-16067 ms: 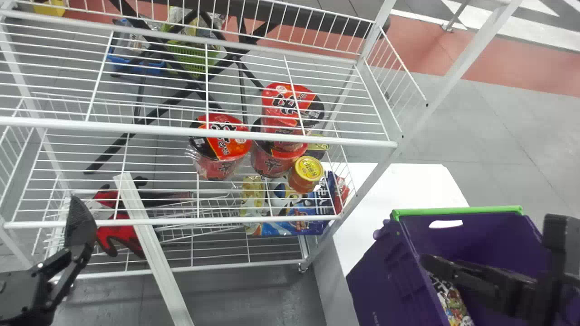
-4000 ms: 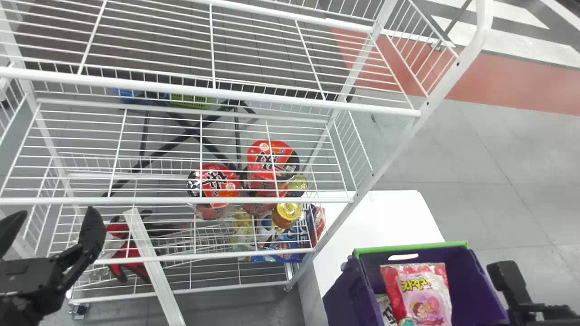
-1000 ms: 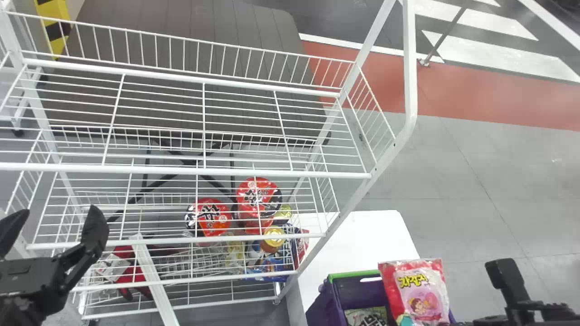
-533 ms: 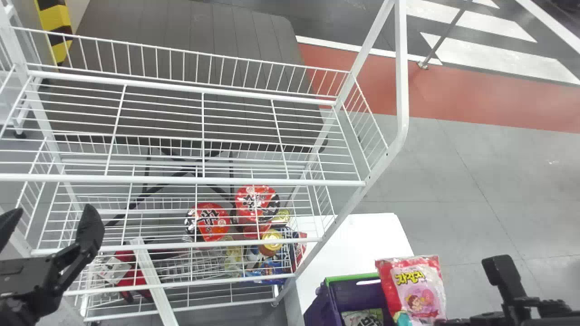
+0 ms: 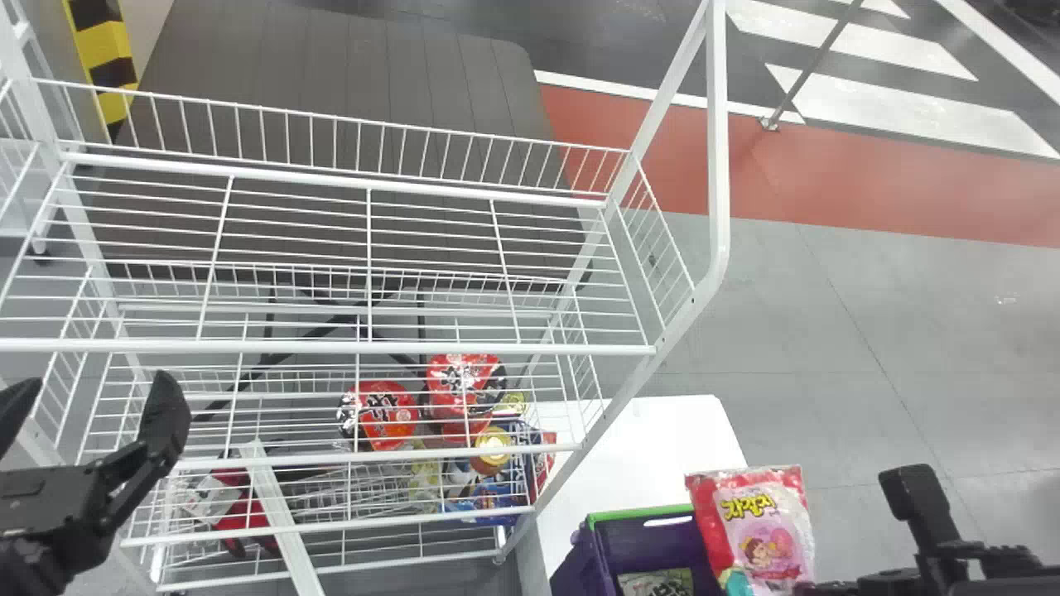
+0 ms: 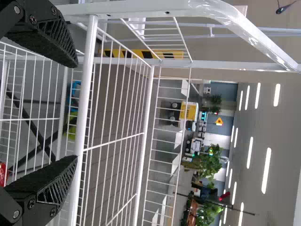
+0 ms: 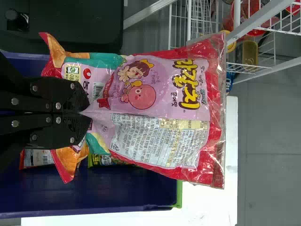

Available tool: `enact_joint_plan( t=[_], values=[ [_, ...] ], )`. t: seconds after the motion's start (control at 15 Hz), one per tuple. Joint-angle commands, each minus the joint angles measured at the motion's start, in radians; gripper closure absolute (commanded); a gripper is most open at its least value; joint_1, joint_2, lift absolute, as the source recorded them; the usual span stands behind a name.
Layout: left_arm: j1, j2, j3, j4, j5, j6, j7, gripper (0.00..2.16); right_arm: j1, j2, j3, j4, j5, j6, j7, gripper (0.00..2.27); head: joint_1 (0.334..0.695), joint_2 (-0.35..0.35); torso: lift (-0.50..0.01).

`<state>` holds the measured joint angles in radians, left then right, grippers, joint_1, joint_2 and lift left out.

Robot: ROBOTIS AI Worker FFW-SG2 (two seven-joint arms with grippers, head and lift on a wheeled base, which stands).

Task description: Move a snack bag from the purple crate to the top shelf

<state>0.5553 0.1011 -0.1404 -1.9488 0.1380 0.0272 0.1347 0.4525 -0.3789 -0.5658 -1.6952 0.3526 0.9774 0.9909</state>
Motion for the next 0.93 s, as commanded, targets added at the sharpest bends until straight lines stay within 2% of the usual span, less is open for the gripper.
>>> enact_joint_plan(
  t=[0.0,0.73,0.87],
  values=[
    [-0.002,-0.001,-0.001,0.002,0.000,0.000,-0.001,0.13,0.000,0.002,0.000,0.000,-0.001,-0.002,0.000,1.64,0.695,-0.350,-0.015],
    [-0.008,-0.003,-0.002,0.010,-0.002,0.000,0.000,0.13,0.000,0.002,-0.002,0.011,-0.006,-0.012,-0.005,1.64,0.695,-0.350,0.010],
    [-0.012,-0.003,-0.002,0.019,0.000,0.000,0.000,0.13,0.006,0.018,-0.014,-0.024,-0.010,-0.006,0.011,1.64,0.695,-0.350,0.010]
  ],
)
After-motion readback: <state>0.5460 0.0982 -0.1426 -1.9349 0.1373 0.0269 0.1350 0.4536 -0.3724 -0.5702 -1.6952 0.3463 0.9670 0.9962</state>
